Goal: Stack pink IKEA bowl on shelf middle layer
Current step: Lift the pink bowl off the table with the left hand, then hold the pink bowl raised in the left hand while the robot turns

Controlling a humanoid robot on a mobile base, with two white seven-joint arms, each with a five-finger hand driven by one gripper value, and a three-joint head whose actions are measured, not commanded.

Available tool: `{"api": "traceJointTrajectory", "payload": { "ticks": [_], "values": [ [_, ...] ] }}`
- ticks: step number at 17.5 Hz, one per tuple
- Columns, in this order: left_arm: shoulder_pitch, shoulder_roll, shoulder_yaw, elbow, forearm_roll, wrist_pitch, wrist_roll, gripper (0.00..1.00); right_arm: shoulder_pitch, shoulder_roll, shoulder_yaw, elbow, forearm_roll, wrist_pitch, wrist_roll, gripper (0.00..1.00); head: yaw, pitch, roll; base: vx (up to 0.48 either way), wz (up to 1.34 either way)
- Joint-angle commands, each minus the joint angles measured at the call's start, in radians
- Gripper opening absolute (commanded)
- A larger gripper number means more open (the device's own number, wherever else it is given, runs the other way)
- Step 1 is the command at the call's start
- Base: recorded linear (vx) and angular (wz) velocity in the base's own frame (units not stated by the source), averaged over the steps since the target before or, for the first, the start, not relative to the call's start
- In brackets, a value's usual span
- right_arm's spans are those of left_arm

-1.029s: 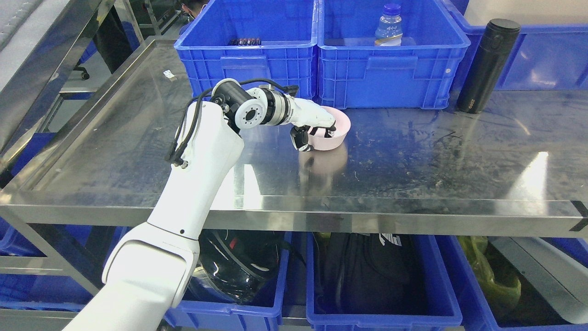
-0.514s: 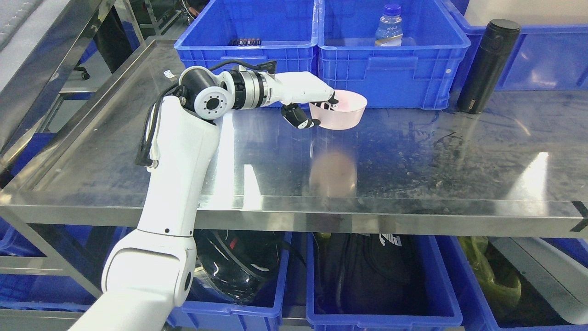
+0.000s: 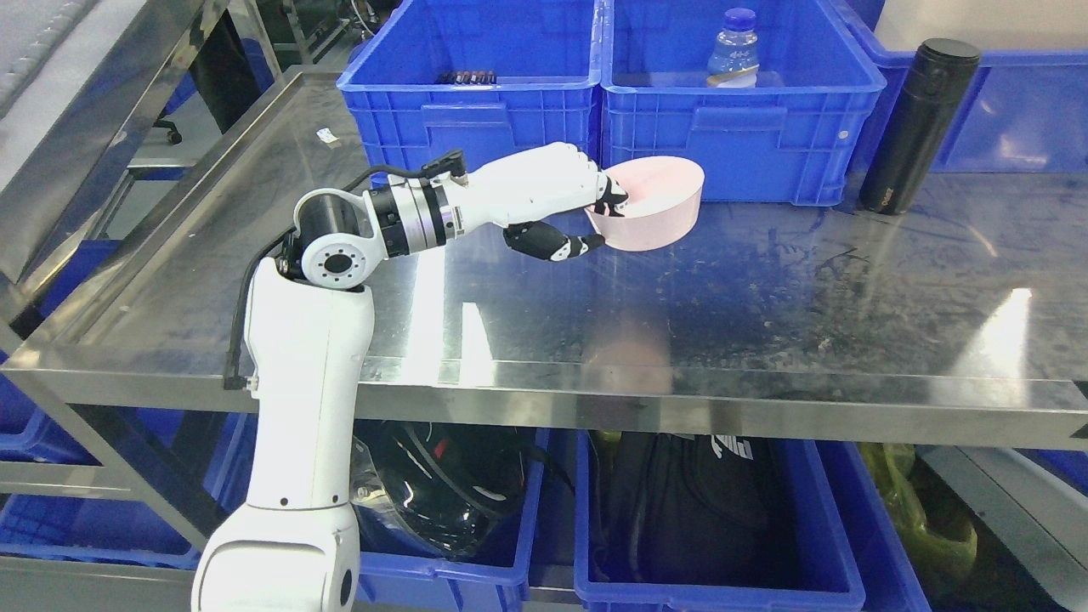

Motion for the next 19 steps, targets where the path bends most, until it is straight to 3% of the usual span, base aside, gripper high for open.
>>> {"api": "traceJointTrajectory", "payload": {
  "ticks": [1, 9, 19],
  "values": [
    [0.09, 0.015, 0.067, -0.162, 0.083, -0.002, 0.007, 0.01, 0.003, -0.017, 0.0, -0.017, 0.0, -0.001, -0.001, 1.0, 0.0, 0.0, 0.0, 0.001, 0.18],
    [0.108, 0.015, -0.031, -0.191, 0.12, -0.002, 0.009, 0.01, 0.003, -0.017, 0.0, -0.017, 0.0, -0.001, -0.001, 1.0, 0.0, 0.0, 0.0, -0.012, 0.48],
    [0.111, 0.015, -0.042, -0.203, 0.12, -0.002, 0.012, 0.01, 0.003, -0.017, 0.0, -0.017, 0.0, -0.001, -0.001, 1.0, 0.0, 0.0, 0.0, -0.019, 1.26]
  ]
}}
